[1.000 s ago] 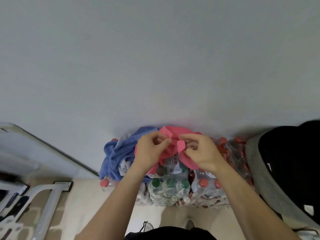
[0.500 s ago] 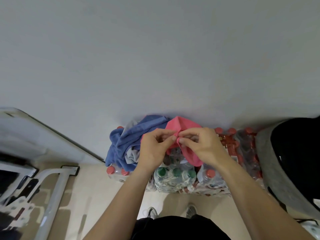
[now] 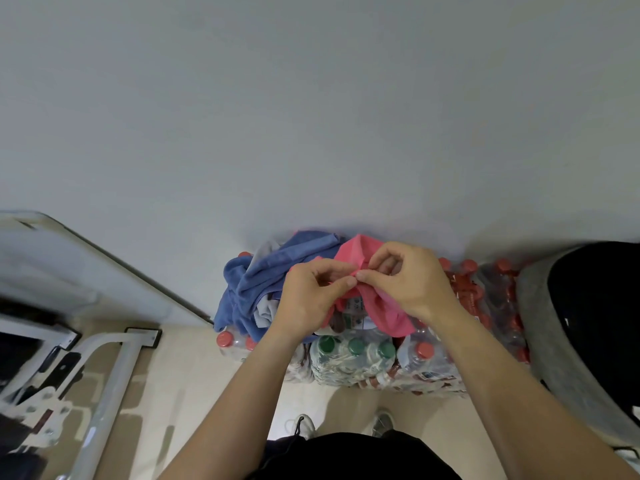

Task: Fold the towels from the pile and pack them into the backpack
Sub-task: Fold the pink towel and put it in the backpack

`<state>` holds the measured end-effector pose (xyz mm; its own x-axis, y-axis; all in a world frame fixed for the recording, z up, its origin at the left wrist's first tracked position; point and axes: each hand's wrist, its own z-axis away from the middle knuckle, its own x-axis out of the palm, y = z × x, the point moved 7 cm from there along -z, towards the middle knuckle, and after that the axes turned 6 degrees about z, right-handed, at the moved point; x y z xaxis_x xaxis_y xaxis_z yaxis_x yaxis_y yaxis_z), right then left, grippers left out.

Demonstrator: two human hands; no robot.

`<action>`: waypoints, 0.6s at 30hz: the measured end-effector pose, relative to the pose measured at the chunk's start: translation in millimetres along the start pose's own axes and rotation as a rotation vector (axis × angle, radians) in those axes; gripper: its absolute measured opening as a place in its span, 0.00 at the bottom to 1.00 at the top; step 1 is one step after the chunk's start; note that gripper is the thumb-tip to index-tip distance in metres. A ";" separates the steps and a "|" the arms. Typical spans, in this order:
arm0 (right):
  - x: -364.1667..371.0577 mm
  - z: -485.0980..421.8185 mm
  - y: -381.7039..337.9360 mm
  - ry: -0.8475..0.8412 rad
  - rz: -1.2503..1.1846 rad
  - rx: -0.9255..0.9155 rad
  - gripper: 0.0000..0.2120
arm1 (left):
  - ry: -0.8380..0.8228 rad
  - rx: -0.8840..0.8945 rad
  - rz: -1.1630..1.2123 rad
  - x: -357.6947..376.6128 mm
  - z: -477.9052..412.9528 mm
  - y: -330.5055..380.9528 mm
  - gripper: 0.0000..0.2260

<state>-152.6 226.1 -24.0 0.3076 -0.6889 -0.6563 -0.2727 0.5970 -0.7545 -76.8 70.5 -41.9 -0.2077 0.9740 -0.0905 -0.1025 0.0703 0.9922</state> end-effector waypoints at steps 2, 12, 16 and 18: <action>-1.8 -4.6 2.6 -0.102 0.005 -0.050 0.09 | -0.025 0.008 -0.047 -1.8 0.2 0.0 0.05; 21.2 -32.1 -25.4 -0.233 0.393 -0.288 0.09 | 0.070 0.097 -0.192 -33.7 10.5 24.2 0.07; -8.3 -51.6 -29.4 -0.121 0.511 -0.254 0.11 | 0.218 0.171 -0.315 -72.0 -3.4 52.1 0.05; -24.3 -60.9 -30.0 -0.129 0.489 -0.227 0.12 | 0.273 0.219 -0.356 -87.6 -15.3 68.4 0.05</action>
<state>-207.4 199.9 14.8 0.2010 -0.2896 -0.9358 -0.5966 0.7215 -0.3514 -80.6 -13.3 32.6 -0.4466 0.7915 -0.4173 -0.0128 0.4607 0.8875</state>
